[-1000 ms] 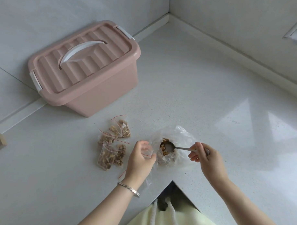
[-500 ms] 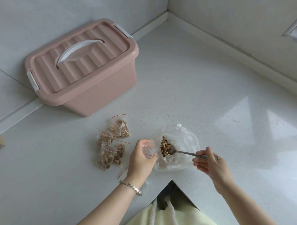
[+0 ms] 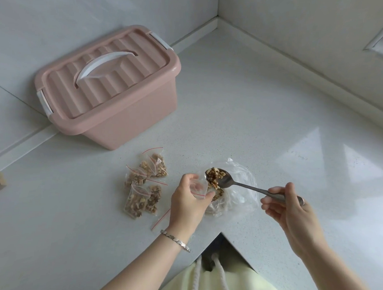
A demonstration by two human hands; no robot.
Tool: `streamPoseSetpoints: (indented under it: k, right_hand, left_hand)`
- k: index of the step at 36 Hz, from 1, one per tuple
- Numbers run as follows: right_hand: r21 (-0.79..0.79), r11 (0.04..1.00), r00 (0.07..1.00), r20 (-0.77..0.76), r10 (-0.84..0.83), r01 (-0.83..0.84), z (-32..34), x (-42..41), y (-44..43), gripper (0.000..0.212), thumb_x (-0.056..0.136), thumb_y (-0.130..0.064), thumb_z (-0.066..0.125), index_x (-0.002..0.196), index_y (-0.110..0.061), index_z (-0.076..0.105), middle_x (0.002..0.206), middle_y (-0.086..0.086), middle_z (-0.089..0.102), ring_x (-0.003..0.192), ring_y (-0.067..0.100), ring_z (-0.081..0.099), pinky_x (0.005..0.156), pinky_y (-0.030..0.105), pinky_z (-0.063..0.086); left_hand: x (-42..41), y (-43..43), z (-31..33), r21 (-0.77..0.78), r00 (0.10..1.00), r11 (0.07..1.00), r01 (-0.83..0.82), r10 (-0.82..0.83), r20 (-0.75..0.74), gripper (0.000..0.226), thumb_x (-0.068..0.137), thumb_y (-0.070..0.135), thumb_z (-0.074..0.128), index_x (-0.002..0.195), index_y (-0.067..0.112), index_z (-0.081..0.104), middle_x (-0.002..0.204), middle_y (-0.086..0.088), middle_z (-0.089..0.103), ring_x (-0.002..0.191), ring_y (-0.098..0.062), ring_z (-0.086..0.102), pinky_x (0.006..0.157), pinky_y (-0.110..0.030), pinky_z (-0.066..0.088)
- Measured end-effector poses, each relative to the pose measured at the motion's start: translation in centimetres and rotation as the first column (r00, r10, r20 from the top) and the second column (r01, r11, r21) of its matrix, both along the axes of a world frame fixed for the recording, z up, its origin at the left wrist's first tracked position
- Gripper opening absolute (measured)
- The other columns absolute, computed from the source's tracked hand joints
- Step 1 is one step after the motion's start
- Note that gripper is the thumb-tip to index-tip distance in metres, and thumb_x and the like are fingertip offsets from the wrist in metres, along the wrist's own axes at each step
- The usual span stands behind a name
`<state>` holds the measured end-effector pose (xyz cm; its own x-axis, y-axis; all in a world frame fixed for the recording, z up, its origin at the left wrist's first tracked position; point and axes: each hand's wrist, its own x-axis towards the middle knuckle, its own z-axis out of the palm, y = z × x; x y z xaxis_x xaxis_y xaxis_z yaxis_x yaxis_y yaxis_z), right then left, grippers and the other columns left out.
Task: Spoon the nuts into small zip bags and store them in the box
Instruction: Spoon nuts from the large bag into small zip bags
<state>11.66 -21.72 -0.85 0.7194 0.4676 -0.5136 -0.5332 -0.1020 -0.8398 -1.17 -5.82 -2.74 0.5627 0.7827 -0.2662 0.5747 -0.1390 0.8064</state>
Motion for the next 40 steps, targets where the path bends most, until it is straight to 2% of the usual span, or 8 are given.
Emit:
streamPoseSetpoints:
  k: [5,8,18,22,28,33,37,40]
  right_hand:
    - [0.060,0.998,0.996,0.085,-0.016,0.011,0.8,-1.4,1.0,0.069,0.057,-0.076,0.058,0.080,-0.010,0.061,0.063,0.007,0.068,0.058,0.014,0.064,0.058,0.020,0.054]
    - [0.066,0.997,0.986,0.159,-0.054,0.044,1.0,-2.0,1.2,0.080,0.044,-0.084,0.062,0.078,-0.011,0.063,0.065,0.009,0.069,0.060,0.016,0.065,0.059,0.020,0.054]
    - [0.064,0.996,0.931,0.356,-0.081,0.062,1.8,-3.7,0.8,0.043,0.077,-0.064,0.050,0.072,-0.026,0.070,0.070,0.007,0.070,0.065,0.020,0.067,0.061,0.020,0.052]
    - [0.037,0.999,0.886,0.462,-0.045,0.031,2.1,-4.1,0.5,0.051,0.077,-0.071,0.045,0.076,-0.026,0.069,0.071,0.001,0.071,0.067,0.017,0.067,0.063,0.019,0.052]
    - [-0.024,0.998,0.723,0.688,0.064,-0.065,2.2,-4.3,0.1,0.035,0.093,-0.051,0.038,0.082,-0.033,0.065,0.077,-0.016,0.069,0.071,0.003,0.064,0.068,0.011,0.046]
    - [-0.052,0.990,0.598,0.793,0.119,-0.129,2.0,-4.2,-0.3,0.033,0.097,-0.043,0.035,0.086,-0.035,0.065,0.085,-0.013,0.067,0.077,0.002,0.064,0.071,0.013,0.047]
    - [-0.061,0.998,0.649,0.758,0.067,-0.033,1.9,-3.9,-0.3,0.028,0.091,-0.031,0.038,0.080,-0.036,0.064,0.076,-0.015,0.068,0.070,0.002,0.063,0.067,0.009,0.046]
    - [-0.178,0.984,0.759,0.642,0.108,0.011,2.0,-3.4,-0.3,0.034,0.084,-0.045,0.038,0.070,-0.025,0.062,0.068,-0.011,0.067,0.063,0.005,0.063,0.059,0.010,0.046]
  left_hand:
    - [0.8,0.1,0.6,0.017,1.000,1.000,0.001,-0.001,0.018,0.047,0.072,0.026,0.077,0.109,0.019,0.050,0.082,0.018,0.052,0.077,0.003,0.049,0.064,0.003,0.035]
    - [1.0,0.1,0.6,0.028,1.000,1.000,0.004,-0.005,0.022,0.048,0.072,0.028,0.077,0.111,0.016,0.051,0.086,0.013,0.055,0.084,-0.005,0.052,0.070,-0.006,0.038]
    - [1.3,0.1,1.0,0.028,0.999,0.999,0.042,-0.042,0.017,0.046,0.073,0.028,0.076,0.111,0.017,0.052,0.098,0.009,0.059,0.090,-0.006,0.053,0.075,-0.013,0.041]
    - [1.4,-0.1,0.9,0.017,0.997,0.997,0.076,-0.076,0.020,0.042,0.073,0.028,0.076,0.107,0.018,0.053,0.100,0.007,0.061,0.091,-0.007,0.055,0.069,-0.003,0.038]
    - [1.4,-0.3,0.8,-0.003,0.997,0.998,0.064,-0.063,0.034,0.033,0.071,0.025,0.077,0.096,0.022,0.054,0.088,0.014,0.060,0.080,0.001,0.056,0.065,-0.002,0.039]
    - [1.2,-0.2,0.7,-0.052,0.998,0.998,0.033,-0.030,0.055,0.033,0.073,0.024,0.076,0.100,0.019,0.056,0.089,0.015,0.061,0.084,0.003,0.056,0.067,0.002,0.038]
    - [0.4,0.1,0.8,0.011,0.998,1.000,-0.008,0.007,0.059,0.034,0.077,0.024,0.073,0.100,0.026,0.050,0.089,0.014,0.059,0.083,0.005,0.054,0.068,0.001,0.038]
    - [-0.4,0.7,0.8,0.079,0.997,0.995,-0.067,0.063,0.053,0.033,0.078,0.025,0.071,0.102,0.026,0.049,0.089,0.011,0.059,0.081,-0.004,0.057,0.066,-0.006,0.041]
